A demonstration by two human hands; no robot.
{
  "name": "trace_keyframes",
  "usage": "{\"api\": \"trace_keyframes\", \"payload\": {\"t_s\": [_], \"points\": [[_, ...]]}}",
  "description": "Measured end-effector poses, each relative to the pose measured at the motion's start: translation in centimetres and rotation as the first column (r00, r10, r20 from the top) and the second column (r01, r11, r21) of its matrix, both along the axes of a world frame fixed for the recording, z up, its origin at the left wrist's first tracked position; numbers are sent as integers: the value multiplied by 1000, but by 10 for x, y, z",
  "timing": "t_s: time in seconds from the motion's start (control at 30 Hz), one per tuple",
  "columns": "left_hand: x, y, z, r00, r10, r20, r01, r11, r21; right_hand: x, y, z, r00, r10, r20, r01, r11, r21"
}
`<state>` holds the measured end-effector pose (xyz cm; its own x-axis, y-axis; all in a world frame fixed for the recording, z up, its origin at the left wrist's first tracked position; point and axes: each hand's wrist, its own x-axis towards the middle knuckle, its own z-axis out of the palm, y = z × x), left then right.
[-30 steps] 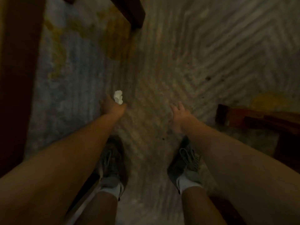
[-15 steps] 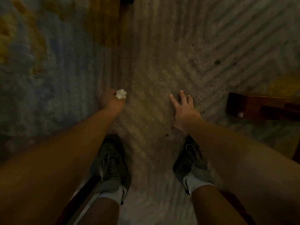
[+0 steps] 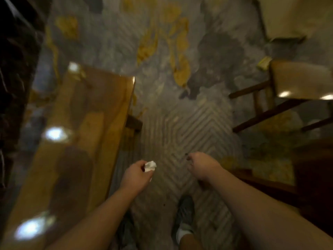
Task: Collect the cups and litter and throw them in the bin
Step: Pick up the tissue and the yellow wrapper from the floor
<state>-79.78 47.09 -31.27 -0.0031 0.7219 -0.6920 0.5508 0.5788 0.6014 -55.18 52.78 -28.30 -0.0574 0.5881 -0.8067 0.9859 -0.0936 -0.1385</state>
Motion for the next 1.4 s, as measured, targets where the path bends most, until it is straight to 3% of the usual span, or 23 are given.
{"api": "trace_keyframes", "payload": {"t_s": [0.1,0.2,0.43,0.6,0.87,1.07,1.4], "points": [[-11,31,110,993,-118,-2,117,986,121,11,4,128,988,-150,-43,155,971,183],[-13,52,183,973,-228,-43,232,948,217,22,-11,206,959,-279,-54,283,917,282],[10,107,300,891,-436,-127,452,828,332,46,-35,307,908,-408,-98,410,813,413],[48,169,324,841,-490,-227,540,778,321,81,-16,315,893,-439,-96,431,776,460],[135,294,338,797,-519,-308,598,748,289,161,99,298,858,-491,-150,510,782,359],[192,391,353,805,-529,-267,590,757,279,213,196,306,877,-458,-144,478,804,354],[286,604,326,732,-622,-278,680,643,353,281,368,289,813,-577,-80,547,709,446]]}}
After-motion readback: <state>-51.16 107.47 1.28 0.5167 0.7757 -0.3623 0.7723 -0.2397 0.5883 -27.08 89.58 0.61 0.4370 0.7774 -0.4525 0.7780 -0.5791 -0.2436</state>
